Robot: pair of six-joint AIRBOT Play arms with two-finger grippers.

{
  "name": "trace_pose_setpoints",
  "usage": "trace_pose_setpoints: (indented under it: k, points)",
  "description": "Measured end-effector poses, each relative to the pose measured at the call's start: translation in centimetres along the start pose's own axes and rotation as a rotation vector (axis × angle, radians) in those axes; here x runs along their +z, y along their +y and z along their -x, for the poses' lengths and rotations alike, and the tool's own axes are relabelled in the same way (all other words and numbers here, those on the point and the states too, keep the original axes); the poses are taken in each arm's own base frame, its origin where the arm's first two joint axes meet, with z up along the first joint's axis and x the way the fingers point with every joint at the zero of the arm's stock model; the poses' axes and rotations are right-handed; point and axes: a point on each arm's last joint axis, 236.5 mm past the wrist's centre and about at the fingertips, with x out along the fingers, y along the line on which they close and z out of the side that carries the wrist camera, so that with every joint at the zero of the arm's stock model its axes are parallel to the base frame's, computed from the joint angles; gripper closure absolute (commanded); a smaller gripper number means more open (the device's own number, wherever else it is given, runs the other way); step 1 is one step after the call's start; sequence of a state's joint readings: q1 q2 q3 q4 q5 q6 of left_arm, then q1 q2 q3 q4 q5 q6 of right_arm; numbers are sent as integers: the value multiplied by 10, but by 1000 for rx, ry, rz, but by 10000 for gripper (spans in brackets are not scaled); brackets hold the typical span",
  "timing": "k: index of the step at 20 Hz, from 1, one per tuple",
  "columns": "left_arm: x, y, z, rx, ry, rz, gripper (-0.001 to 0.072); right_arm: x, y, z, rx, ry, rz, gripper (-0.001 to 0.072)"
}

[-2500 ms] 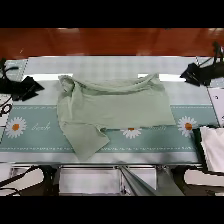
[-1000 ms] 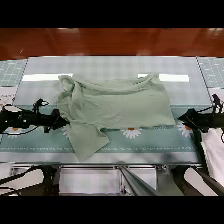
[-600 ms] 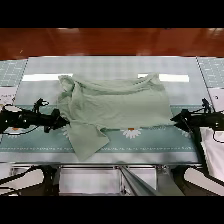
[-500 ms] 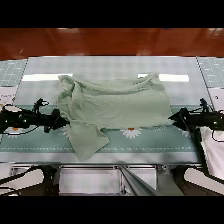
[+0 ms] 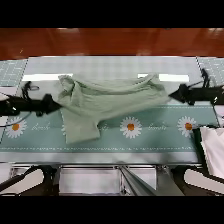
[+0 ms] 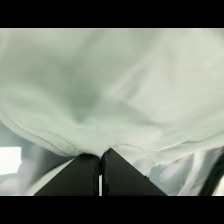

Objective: Fold the shirts.

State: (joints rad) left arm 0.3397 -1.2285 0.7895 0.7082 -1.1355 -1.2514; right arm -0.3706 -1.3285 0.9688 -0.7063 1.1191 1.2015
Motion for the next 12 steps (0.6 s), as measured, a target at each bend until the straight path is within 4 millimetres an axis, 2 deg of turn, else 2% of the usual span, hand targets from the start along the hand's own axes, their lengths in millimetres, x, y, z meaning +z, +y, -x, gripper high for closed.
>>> trace_pose_setpoints:
  k: [1, 3, 5, 6, 7, 9, 10, 12]
  points:
    - [25, -29, 21, -28, -89, -81, 689, 24, 25, 20, 14, -57, 75, 690]
    - [64, -92, 72, -70, -265, -247, 689, 78, 87, 79, 28, -226, 238, 690]
    - [90, -166, 140, -116, -463, -422, 690, 110, 155, 147, 45, -395, 386, 690]
    - [96, -204, 179, -136, -569, -510, 690, 116, 188, 180, 53, -470, 454, 690]
    - [93, -236, 213, -149, -648, -589, 690, 117, 217, 213, 50, -544, 523, 690]
    - [74, -294, 284, -151, -821, -754, 689, 104, 268, 280, 25, -697, 652, 690]
    - [59, -317, 318, -134, -907, -830, 689, 91, 286, 308, 2, -764, 698, 689]
    - [23, -348, 372, -83, -1050, -944, 689, 62, 310, 355, -49, -881, 762, 689]
